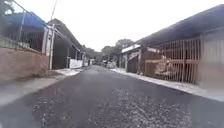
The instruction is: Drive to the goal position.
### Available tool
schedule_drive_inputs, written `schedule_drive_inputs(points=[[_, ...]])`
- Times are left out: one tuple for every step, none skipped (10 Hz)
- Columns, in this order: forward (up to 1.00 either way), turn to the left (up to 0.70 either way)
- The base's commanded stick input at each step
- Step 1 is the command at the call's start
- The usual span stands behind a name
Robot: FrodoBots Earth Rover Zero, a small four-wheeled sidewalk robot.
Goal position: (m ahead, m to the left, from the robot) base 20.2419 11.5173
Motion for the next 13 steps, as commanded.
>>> schedule_drive_inputs(points=[[0.50, 0.00], [0.50, 0.00], [0.50, 0.00], [0.50, 0.00], [0.50, 0.00], [0.50, 0.00], [0.50, 0.00], [0.50, 0.00], [0.50, 0.00], [0.50, 0.00], [0.50, 0.00], [0.50, 0.00], [0.50, 0.00]])
